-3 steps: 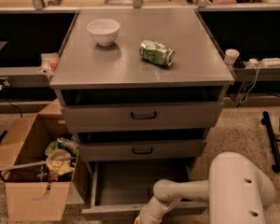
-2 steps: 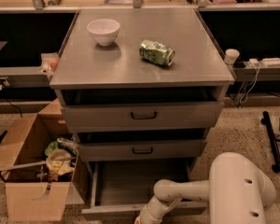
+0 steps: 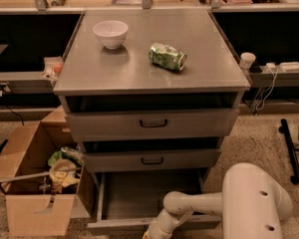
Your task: Close bottom drawer
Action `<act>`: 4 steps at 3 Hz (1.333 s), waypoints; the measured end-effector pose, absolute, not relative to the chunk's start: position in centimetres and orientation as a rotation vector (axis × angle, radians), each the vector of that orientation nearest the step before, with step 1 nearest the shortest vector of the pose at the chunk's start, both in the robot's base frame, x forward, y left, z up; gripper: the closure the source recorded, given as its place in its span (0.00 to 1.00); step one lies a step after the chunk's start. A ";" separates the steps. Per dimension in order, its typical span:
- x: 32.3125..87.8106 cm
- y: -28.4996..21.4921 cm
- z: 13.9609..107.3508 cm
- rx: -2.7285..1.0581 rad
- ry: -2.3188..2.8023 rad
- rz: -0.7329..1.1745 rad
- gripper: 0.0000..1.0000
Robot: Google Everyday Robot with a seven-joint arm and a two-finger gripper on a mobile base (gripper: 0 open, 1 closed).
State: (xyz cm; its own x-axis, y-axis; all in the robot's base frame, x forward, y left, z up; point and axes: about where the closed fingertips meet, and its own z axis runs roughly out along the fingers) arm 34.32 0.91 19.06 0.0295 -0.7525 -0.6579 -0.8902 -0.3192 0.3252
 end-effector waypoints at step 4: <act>38.9 5.1 18.6 -1.909 1.669 1.088 0.82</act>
Offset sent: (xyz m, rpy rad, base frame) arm 0.0574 0.0539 -0.0010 0.1484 -0.1187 -0.1131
